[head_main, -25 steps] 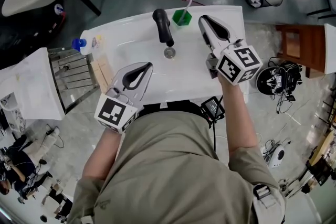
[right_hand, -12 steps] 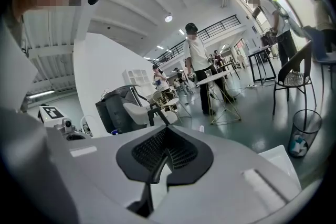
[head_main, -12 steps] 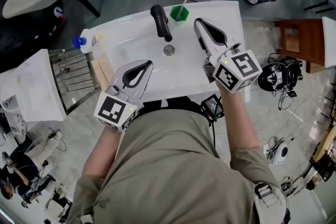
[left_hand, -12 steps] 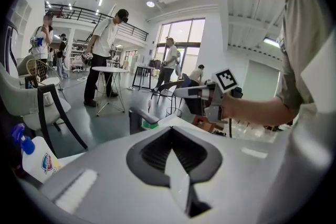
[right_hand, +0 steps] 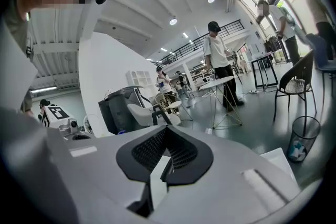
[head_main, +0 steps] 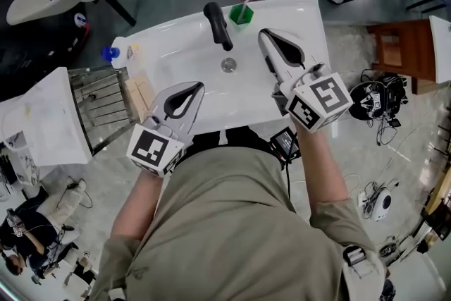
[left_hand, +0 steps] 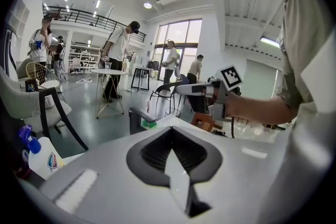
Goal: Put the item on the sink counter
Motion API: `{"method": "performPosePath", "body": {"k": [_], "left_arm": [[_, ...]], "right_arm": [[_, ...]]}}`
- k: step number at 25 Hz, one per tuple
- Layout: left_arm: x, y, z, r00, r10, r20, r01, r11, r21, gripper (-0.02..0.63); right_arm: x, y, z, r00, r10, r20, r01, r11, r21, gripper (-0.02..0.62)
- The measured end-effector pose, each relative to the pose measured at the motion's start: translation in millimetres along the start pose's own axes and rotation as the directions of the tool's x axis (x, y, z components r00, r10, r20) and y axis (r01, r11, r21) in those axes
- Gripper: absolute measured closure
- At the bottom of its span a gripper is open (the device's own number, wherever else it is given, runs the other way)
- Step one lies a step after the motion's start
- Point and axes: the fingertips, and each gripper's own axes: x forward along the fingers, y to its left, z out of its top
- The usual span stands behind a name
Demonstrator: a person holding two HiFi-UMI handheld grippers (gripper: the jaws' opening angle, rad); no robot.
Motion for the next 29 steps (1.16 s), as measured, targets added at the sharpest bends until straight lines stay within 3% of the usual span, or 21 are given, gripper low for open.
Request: {"method": "performPosePath", "body": {"k": [29], "left_arm": [[-23.5,-4.7,-15.0,1.0,-0.013,0.004,0.014,1.0,-0.019,0.6]], "right_arm": [[-6.8,41.1,-7.3,1.0,0.016,-0.023,-0.017,0.999,-0.038,0.584]]}}
